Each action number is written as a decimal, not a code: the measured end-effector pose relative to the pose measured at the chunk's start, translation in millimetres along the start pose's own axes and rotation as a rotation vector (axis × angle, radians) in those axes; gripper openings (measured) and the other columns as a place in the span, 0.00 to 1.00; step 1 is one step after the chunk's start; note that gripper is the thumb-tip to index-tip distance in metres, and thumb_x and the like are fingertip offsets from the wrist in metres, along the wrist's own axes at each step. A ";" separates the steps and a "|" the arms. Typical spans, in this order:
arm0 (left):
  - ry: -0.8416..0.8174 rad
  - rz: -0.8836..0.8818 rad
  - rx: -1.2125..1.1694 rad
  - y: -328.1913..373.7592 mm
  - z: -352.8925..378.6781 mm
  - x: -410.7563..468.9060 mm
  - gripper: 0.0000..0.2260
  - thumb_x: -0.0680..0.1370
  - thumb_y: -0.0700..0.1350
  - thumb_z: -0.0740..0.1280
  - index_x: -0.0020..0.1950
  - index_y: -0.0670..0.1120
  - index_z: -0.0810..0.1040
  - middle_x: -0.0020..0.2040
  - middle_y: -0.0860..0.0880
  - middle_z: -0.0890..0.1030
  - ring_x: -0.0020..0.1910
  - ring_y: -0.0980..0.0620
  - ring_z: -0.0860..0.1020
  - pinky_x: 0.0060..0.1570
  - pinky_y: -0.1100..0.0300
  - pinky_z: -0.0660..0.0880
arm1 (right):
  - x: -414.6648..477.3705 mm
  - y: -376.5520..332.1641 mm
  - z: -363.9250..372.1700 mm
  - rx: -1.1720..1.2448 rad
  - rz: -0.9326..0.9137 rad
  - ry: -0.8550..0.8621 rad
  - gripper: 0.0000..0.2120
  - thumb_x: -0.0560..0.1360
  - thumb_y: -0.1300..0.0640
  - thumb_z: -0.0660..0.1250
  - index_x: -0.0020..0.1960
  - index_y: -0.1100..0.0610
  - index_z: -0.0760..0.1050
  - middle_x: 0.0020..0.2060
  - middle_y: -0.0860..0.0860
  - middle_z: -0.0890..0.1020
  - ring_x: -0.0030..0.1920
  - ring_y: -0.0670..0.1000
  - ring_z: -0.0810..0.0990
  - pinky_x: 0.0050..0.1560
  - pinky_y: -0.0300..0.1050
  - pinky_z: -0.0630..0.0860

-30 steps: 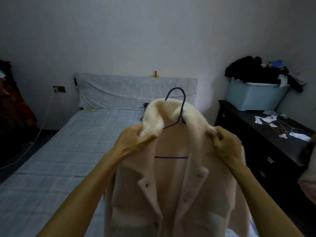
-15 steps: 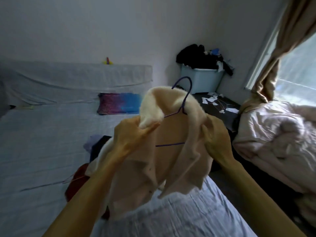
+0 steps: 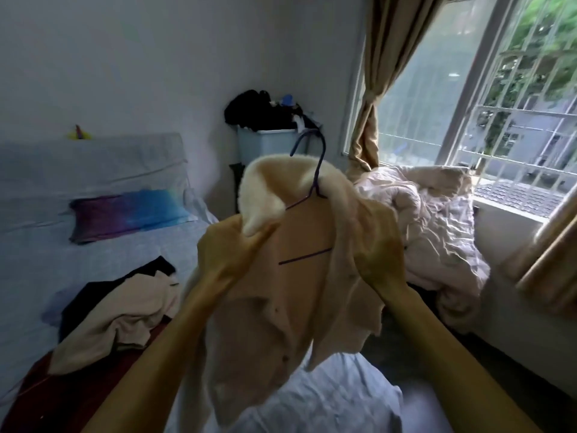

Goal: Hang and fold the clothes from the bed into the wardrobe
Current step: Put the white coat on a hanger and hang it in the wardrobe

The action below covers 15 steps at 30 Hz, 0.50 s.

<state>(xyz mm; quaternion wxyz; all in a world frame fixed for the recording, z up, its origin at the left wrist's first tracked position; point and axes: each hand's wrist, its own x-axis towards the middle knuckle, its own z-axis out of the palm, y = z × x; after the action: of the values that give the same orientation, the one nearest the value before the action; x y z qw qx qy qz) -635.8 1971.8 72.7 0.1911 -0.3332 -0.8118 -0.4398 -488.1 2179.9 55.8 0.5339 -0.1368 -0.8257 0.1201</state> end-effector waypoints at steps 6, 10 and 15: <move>-0.099 0.067 -0.025 110.5 73.8 -34.8 0.20 0.73 0.68 0.62 0.33 0.54 0.69 0.27 0.58 0.70 0.27 0.62 0.68 0.27 0.64 0.59 | -24.1 82.7 -101.1 -0.136 -0.015 0.034 0.14 0.80 0.54 0.58 0.62 0.59 0.71 0.55 0.55 0.77 0.54 0.57 0.76 0.56 0.58 0.72; -0.181 0.096 -0.068 169.5 134.2 -52.5 0.24 0.71 0.73 0.57 0.32 0.52 0.69 0.29 0.54 0.75 0.31 0.51 0.76 0.34 0.58 0.71 | -50.5 137.8 -169.3 -0.107 0.125 0.081 0.14 0.80 0.51 0.60 0.64 0.55 0.70 0.59 0.54 0.76 0.58 0.53 0.75 0.64 0.46 0.70; -0.235 0.144 -0.073 235.7 201.9 -72.7 0.31 0.67 0.76 0.50 0.38 0.50 0.74 0.32 0.51 0.75 0.34 0.46 0.76 0.40 0.53 0.73 | -78.3 198.2 -246.9 -0.216 0.297 0.076 0.14 0.80 0.46 0.58 0.63 0.49 0.70 0.61 0.49 0.75 0.59 0.46 0.74 0.61 0.44 0.73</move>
<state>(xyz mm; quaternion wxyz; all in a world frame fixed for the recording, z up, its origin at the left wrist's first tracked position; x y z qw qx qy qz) -420.8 2206.8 58.1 0.1134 -0.4466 -0.7860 -0.4121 -212.2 2350.1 20.1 0.5234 -0.3180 -0.7837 0.1031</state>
